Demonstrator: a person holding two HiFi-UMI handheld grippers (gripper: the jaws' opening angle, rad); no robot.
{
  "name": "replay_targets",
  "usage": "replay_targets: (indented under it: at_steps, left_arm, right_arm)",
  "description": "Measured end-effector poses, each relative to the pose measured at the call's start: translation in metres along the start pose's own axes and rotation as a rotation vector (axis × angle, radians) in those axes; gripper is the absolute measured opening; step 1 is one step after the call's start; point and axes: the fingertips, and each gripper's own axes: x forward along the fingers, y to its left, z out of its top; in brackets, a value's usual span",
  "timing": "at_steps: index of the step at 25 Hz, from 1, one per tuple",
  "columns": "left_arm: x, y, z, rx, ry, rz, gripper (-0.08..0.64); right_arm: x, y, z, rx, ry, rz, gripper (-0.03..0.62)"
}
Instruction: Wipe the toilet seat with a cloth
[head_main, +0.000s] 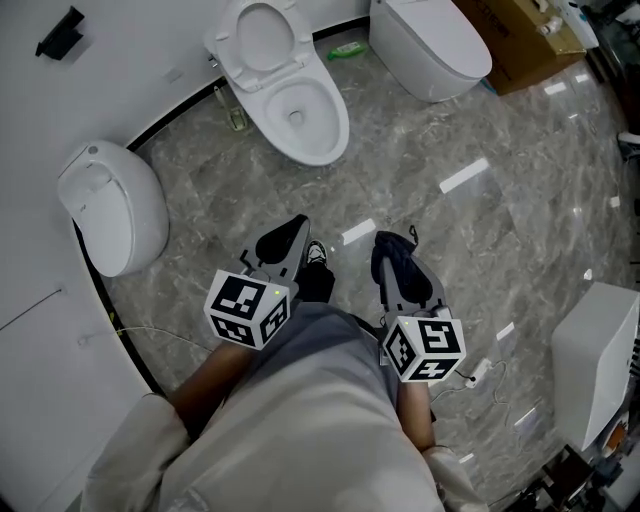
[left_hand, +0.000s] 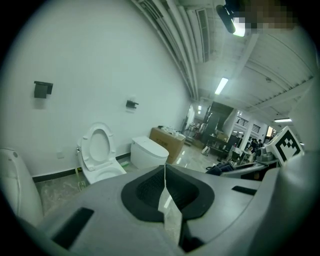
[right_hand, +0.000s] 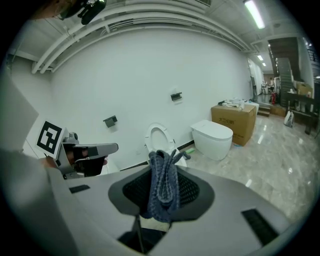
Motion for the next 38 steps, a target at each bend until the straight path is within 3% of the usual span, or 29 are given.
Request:
replay_targets:
  at_steps: [5, 18, 25, 38]
  left_arm:
    - [0.01, 0.034, 0.022, -0.011, -0.027, 0.05, 0.011]
    - [0.015, 0.098, 0.04, -0.129, -0.082, 0.217, 0.011]
    - [0.054, 0.13, 0.07, -0.16, -0.109, 0.309, 0.011]
    - [0.148, 0.178, 0.145, -0.247, -0.159, 0.5, 0.011]
  right_arm:
    - [0.04, 0.009, 0.031, -0.034, 0.001, 0.046, 0.083]
    - [0.118, 0.035, 0.073, -0.148, 0.058, 0.206, 0.083]
    - [0.181, 0.035, 0.12, -0.209, 0.072, 0.329, 0.083]
    - [0.299, -0.005, 0.234, -0.297, 0.107, 0.519, 0.083]
